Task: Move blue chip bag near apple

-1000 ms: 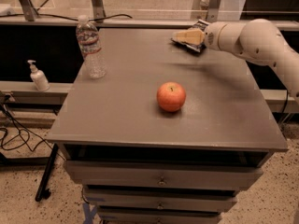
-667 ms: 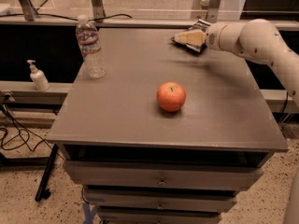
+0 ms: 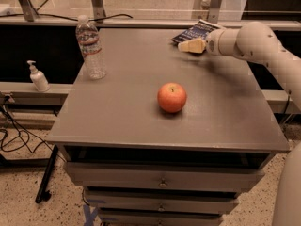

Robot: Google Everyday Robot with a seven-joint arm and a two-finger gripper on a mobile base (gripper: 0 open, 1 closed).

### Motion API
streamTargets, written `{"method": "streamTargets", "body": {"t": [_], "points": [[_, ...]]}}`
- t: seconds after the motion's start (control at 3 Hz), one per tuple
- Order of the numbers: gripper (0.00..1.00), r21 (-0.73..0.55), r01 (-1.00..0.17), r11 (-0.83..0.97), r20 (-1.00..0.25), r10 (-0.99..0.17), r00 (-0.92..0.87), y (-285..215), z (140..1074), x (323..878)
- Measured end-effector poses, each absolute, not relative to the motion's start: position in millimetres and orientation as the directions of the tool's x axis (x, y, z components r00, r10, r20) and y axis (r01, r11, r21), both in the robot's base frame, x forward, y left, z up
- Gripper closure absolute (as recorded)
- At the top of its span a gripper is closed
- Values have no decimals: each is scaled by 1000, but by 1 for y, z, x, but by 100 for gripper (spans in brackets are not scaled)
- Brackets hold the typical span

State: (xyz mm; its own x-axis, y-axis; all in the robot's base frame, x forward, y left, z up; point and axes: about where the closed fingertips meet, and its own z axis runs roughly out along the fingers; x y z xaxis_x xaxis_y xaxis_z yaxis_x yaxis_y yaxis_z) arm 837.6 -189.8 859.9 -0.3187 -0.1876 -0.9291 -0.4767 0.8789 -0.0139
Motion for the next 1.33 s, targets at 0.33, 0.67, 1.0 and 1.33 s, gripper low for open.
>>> {"method": "streamTargets", "body": {"t": [0.33,0.67,1.0,1.33], "points": [[41,-17,-485,874,-916,-208,-343,-182,847,841],[64,-26,-486,874,-911,-221,-348,-182,845,842],[88,-38,-480,877,-908,-231,-350,-187,846,838],[100,-58,-476,878,-915,-238,-327,-192,858,830]]}}
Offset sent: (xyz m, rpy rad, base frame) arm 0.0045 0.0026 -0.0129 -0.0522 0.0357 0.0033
